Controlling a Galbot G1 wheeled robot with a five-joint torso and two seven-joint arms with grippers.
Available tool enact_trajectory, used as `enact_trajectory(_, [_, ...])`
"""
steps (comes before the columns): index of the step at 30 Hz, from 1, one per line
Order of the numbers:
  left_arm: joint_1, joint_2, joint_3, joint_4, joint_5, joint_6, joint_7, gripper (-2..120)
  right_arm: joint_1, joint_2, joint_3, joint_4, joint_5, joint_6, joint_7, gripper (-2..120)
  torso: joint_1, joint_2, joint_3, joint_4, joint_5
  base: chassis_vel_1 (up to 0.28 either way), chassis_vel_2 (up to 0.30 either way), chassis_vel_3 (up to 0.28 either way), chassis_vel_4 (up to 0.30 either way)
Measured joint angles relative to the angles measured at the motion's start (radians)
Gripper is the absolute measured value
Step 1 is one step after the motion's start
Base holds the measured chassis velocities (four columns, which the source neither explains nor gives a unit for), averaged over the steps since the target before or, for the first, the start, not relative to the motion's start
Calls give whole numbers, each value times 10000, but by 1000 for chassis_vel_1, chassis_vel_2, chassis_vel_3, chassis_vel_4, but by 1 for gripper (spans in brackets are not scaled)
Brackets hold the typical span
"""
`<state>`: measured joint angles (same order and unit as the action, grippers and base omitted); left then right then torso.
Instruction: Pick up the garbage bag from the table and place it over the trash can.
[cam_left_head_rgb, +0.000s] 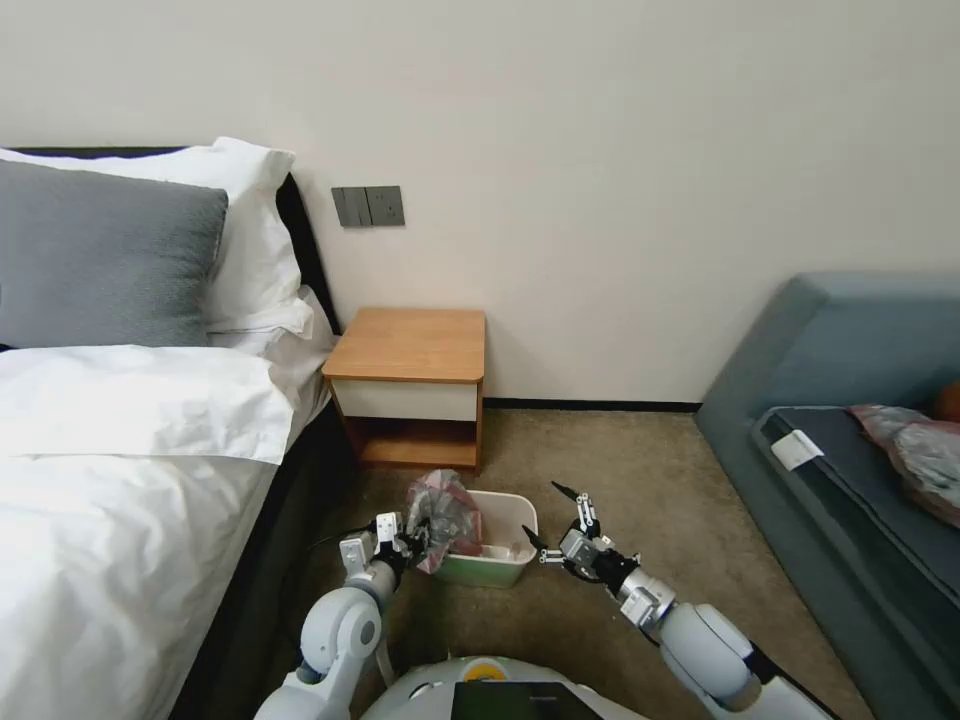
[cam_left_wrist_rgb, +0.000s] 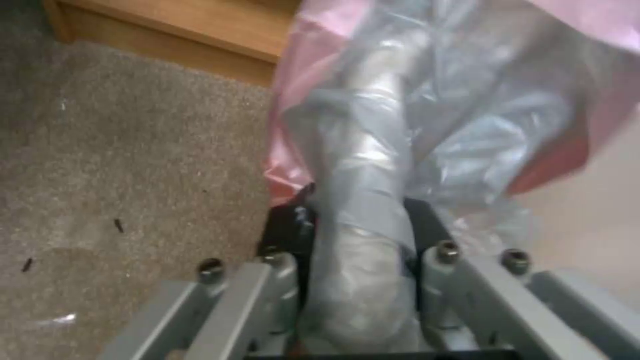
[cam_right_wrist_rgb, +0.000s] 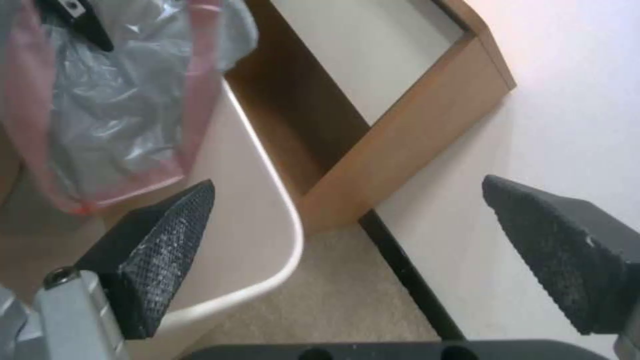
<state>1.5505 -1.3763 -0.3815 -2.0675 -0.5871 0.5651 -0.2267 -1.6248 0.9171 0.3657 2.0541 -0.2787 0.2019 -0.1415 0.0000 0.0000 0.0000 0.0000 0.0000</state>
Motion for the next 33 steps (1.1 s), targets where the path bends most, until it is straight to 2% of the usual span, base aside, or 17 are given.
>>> enact_trajectory(2, [11,2,1,-46,47,-14,-30,9,1,-13,18,14,38,-10,0,100,0,0,0,-1,-1,0,0,0,0])
enact_trajectory(5, [58,-1,8,-85,169,-144,-39,5,-12,-24,23,52,86,-27,17,100,0,0,0,0,-1,0,0,0,0])
enact_trajectory(9, [116,-10,50,-91,430,-505,-31,4,-1,-25,2,163,206,-79,91,100,0,0,0,-1,-1,0,0,0,0])
enact_trajectory(12, [165,-10,136,-86,718,-1185,0,4,170,14,-234,383,988,-129,346,100,0,0,0,-1,-1,0,0,0,0])
enact_trajectory(13, [165,-10,136,-86,718,-1185,0,4,170,14,-234,383,988,-129,346,100,0,0,0,-1,-1,0,0,0,0])
enact_trajectory(16, [292,56,255,-111,871,-2258,339,4,548,135,-819,826,2806,-197,768,100,0,0,0,0,-2,0,0,0,0])
enact_trajectory(18, [316,72,294,-112,900,-2517,444,4,655,178,-995,981,3293,-283,879,100,0,0,0,2,-1,0,0,0,0])
enact_trajectory(20, [366,133,386,-46,1036,-3534,860,4,1046,340,-1533,1567,4661,-803,1175,100,0,0,0,0,-1,0,0,0,0])
enact_trajectory(21, [366,133,386,-46,1036,-3534,860,4,1046,340,-1533,1567,4661,-803,1175,100,0,0,0,0,-1,0,0,0,0])
enact_trajectory(23, [365,145,454,-3,1080,-4177,998,4,1407,348,-1960,2022,5199,-1415,1250,100,0,0,1,0,-2,0,0,0,0])
enact_trajectory(29, [330,94,596,-66,1325,-4586,1041,4,2533,55,-2969,2088,5285,-2584,1311,100,0,0,0,-1,-2,0,0,0,0])
enact_trajectory(33, [354,1,661,-199,1481,-4602,1031,4,3873,-82,-3955,1426,4114,-3078,1332,100,0,0,1,1,0,0,0,0,0])
